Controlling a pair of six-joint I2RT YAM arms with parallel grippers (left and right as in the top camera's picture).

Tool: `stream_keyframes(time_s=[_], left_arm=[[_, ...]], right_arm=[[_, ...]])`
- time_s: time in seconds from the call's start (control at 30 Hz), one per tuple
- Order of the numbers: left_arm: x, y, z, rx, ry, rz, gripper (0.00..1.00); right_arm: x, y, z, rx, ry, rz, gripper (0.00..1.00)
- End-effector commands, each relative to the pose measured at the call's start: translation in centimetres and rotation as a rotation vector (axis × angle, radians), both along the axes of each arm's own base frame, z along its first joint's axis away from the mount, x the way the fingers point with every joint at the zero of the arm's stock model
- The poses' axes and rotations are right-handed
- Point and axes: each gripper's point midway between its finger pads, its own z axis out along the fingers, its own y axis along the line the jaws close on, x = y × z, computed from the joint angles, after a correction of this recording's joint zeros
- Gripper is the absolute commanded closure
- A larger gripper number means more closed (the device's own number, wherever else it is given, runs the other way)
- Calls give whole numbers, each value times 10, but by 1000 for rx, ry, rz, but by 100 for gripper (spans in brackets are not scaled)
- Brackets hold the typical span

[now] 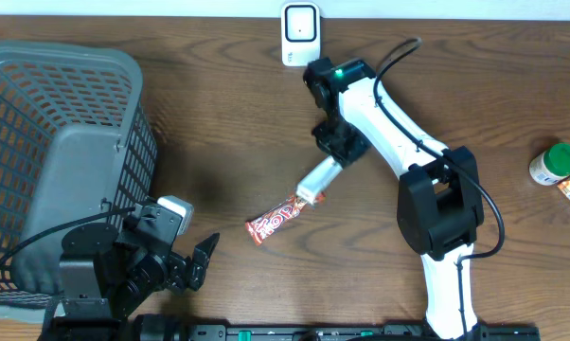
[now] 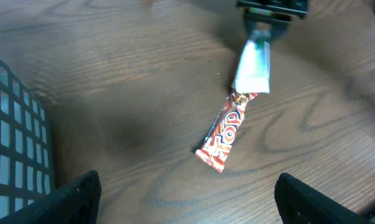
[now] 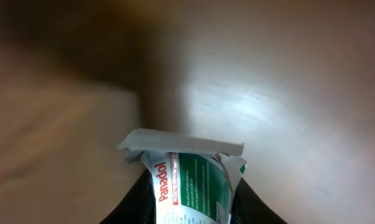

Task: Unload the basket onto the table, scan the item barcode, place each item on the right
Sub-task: 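Lift Panadol box and carry it up toward the scanner, then hold Panadol box in front of the scanner window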

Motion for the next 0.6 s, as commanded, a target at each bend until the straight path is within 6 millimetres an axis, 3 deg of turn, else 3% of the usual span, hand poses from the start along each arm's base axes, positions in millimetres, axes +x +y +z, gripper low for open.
stream_keyframes(time_s=[0.0,0.13,0.3,0.57], left_arm=[[-1,-2,-1,0,-3,-22,13],[-1,-2,-1,0,-3,-22,13],[-1,-2,-1,0,-3,-22,13],[-1,-2,-1,0,-3,-22,13]], right_arm=[[24,14,14,83,-101,150,79],[66,41,26,235,-267,260,78],[113,53,45,324,-461,279,76],[190,67,106,383,-869,324,81]])
